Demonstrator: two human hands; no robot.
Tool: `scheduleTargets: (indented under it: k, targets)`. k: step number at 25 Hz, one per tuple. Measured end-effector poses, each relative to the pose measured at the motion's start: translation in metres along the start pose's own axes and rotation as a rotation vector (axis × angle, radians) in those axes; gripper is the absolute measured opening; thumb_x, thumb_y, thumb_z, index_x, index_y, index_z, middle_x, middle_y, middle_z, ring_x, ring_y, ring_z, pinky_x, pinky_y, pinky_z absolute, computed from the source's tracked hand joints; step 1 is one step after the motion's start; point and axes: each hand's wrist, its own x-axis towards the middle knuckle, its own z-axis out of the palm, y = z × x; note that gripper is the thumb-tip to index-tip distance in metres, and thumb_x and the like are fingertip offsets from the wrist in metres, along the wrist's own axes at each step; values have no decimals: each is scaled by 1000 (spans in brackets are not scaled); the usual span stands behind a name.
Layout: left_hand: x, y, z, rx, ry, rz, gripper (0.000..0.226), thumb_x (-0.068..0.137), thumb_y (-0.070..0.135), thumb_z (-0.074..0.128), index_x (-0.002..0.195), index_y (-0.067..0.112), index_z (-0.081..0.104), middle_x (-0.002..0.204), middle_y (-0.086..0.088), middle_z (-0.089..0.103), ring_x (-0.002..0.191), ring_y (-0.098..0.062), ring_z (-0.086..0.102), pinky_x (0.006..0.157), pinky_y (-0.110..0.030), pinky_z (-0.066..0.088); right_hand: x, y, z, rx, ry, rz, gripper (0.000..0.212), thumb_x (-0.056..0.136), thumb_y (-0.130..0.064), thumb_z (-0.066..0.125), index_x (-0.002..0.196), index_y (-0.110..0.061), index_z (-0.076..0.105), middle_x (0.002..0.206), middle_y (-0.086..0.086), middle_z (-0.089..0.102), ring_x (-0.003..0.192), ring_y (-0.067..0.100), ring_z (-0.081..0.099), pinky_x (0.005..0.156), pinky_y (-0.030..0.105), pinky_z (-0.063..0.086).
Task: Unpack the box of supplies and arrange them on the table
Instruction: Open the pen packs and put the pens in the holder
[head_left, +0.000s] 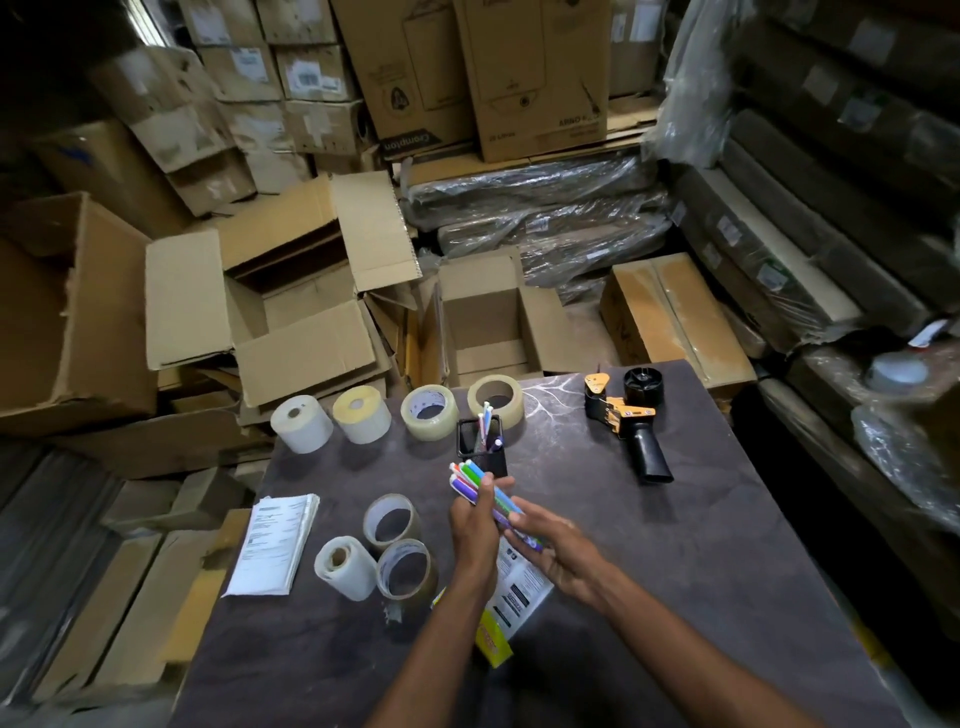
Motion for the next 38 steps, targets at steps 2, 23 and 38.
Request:
scheduleTargets:
  k: [2, 23, 38]
  targets:
    - [14, 9, -6, -32, 42, 17, 34, 103, 27, 49, 93, 1, 69, 91, -10, 77, 81, -26, 73, 72, -37, 57, 8, -3, 10, -60, 2, 13, 45, 83, -2, 72, 127, 1, 62, 119, 20, 70, 105, 27, 69, 92, 32, 57]
    - [138, 54, 16, 235, -124, 250, 60, 79, 40, 80, 127, 11, 58, 120, -4, 67, 108, -12, 65, 92, -26, 53, 9, -15, -26, -22, 266, 74, 51, 83, -43, 72, 115, -4, 71, 112, 14, 74, 95, 24, 71, 80, 35, 58]
    - [21, -38, -29, 348, 44, 365, 22, 95, 41, 46, 102, 30, 63, 98, 7, 69, 93, -10, 64, 81, -36, 53, 37, -6, -29, -158, 312, 62, 43, 83, -44, 75, 105, -7, 73, 92, 8, 74, 72, 17, 66, 67, 30, 55]
